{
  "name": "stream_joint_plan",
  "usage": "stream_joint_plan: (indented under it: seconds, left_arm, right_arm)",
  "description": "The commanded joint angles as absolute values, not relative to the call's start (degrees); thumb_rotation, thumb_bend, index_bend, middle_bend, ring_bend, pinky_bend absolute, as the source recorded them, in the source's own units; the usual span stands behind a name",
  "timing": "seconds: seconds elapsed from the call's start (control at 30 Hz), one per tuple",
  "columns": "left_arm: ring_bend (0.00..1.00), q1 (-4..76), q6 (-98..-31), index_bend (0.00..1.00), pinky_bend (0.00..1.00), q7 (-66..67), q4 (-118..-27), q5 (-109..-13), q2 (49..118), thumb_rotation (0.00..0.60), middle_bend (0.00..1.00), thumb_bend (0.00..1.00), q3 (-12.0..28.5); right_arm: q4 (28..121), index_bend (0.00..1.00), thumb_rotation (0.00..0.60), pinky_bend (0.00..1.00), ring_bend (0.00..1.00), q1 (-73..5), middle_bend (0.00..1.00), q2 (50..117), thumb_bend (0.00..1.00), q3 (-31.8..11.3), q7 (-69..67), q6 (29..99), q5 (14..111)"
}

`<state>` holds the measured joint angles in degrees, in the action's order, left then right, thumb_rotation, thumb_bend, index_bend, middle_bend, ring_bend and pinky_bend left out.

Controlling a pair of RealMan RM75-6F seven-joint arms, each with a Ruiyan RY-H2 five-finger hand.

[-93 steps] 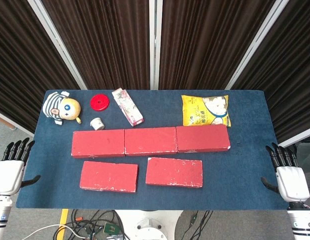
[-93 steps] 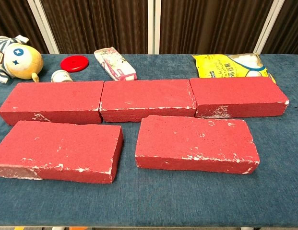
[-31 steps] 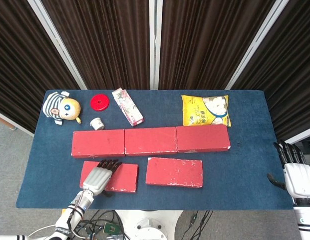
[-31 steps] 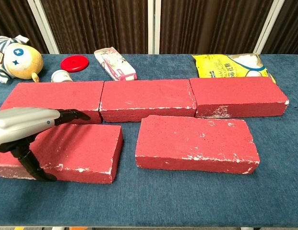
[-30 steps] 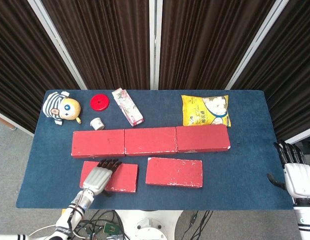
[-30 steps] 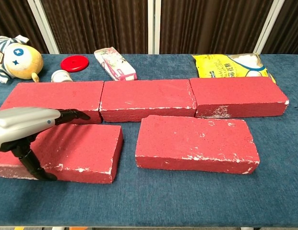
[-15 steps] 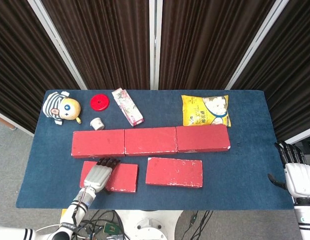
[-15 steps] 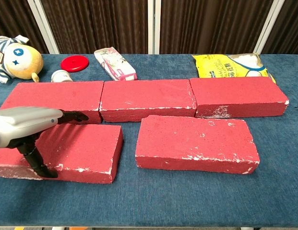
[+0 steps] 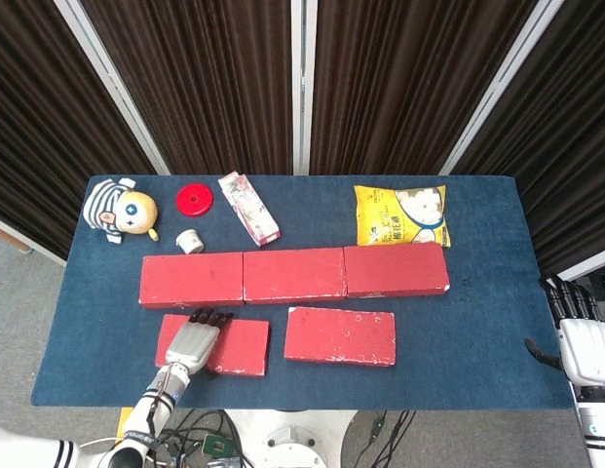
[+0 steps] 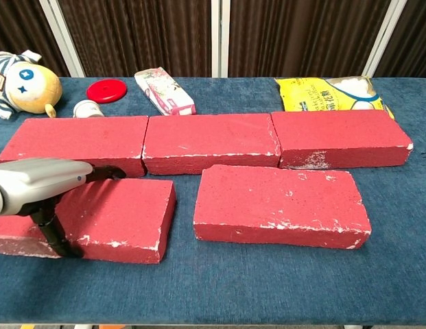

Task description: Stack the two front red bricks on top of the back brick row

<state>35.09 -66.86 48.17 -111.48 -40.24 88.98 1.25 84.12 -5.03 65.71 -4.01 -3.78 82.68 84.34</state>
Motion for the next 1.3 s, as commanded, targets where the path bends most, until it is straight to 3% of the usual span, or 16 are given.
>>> stream_joint_plan:
  seconds: [0.03,0.27,0.6,0.77,0.9,1.03,1.3]
  left_arm:
    - [0.00,35.3,-67.1,0.04,0.00,47.5,-111.3,-40.3,89.2,0.600,0.16,0.00,1.2]
    - [0.03,35.2,-69.0,0.14,0.01,46.5,-110.6,-42.7,90.1,0.600,0.25,0.00,0.3]
    - [0.03,34.6,-70.0,0.14,0.01,44.8,-114.3,-45.0,87.3,0.600,0.26,0.00,-1.1]
    - [0.03,33.9,-74.7,0.14,0.02,47.5,-119.2,-48.8,83.4,0.600,0.26,0.00,-2.4]
    - [0.03,35.0,-76.4,0.14,0.02,48.5,-122.1,-48.2,78.8,0.600,0.26,0.00,0.5]
    - [0.03,37.3,-73.8,0.14,0.03,45.8,-120.6,-43.9,75.8,0.600,0.26,0.00,5.7]
    - [0.03,43.1,-67.7,0.14,0.03,43.9,-112.7,-36.5,78.3,0.600,0.26,0.00,11.4]
  right_arm:
    - [84.0,0.00,0.600,0.00,0.00,-5.0,0.00,65.8,0.15,-4.1,-3.9,82.7,84.3]
    - [83.6,0.00,0.600,0.00,0.00,-5.1,0.00,66.0,0.15,-4.1,-4.1,82.3,83.9]
    - [83.7,0.00,0.600,0.00,0.00,-5.1,0.00,66.0,0.15,-4.2,-3.8,82.4,83.9]
    - [83.9,0.00,0.600,0.00,0.00,-5.0,0.00,65.8,0.16,-4.3,-3.8,82.6,83.9]
    - [84.1,0.00,0.600,0.00,0.00,-5.0,0.00,65.7,0.16,-4.3,-3.7,82.8,84.0]
    - [84.4,0.00,0.600,0.00,0.00,-5.1,0.00,65.7,0.16,-4.1,-3.1,82.7,84.5]
    - [86.6,0.00,0.600,0.00,0.00,-5.1,0.00,64.9,0.15,-4.1,-0.8,83.7,85.4]
